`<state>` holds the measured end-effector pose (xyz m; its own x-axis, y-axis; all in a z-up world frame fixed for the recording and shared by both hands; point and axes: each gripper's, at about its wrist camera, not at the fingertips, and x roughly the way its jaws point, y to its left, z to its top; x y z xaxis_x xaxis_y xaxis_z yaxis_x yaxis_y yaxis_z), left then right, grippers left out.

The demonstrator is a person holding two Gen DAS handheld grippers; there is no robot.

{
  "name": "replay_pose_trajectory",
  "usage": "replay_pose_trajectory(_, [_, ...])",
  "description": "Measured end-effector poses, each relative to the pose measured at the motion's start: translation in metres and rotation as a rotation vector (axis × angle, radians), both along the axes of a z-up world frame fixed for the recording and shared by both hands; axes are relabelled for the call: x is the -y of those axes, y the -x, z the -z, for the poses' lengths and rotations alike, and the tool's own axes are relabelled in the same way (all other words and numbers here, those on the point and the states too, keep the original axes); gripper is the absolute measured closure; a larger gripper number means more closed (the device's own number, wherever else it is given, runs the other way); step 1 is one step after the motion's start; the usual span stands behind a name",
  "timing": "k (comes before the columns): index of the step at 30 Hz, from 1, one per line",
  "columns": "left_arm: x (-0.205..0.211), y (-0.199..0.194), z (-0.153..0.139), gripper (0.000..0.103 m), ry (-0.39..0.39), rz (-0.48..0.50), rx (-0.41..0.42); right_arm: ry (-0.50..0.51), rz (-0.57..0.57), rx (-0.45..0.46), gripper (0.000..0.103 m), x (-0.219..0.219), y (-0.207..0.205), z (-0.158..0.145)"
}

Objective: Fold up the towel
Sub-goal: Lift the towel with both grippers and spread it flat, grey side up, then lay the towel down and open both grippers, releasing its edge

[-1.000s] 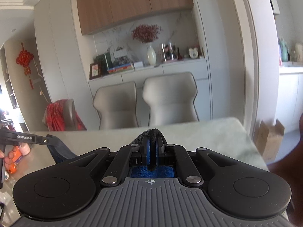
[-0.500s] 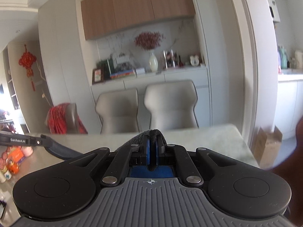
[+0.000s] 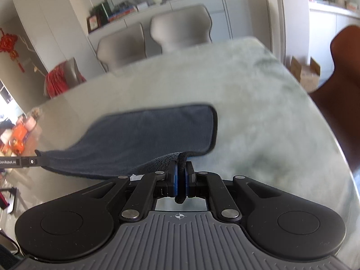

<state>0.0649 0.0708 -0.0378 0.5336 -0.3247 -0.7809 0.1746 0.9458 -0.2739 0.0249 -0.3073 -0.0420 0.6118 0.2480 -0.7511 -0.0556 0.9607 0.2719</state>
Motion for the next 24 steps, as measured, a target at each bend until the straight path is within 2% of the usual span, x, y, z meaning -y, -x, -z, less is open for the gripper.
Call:
replay_pose_trajectory(4, [0.001, 0.010, 0.022, 0.095, -0.019, 0.002, -0.053, -0.001, -0.001, -0.069, 0.097, -0.002, 0.010, 0.017])
replay_pose_trajectory(9, [-0.008, 0.020, 0.036, 0.094, -0.029, -0.012, -0.090, -0.008, -0.013, -0.131, 0.097, -0.004, 0.021, 0.032])
replay_pose_trajectory(15, [-0.012, 0.023, 0.043, 0.093, -0.060, 0.017, -0.119, 0.001, 0.024, -0.147, 0.097, 0.000, 0.033, 0.035])
replay_pose_trajectory(20, [-0.011, 0.027, 0.048, 0.092, -0.042, 0.033, -0.148, 0.016, 0.047, -0.142, 0.097, 0.009, 0.030, 0.030])
replay_pose_trajectory(24, [-0.017, 0.032, 0.048, 0.092, -0.061, 0.033, -0.153, 0.071, 0.046, -0.149, 0.097, 0.009, 0.027, 0.032])
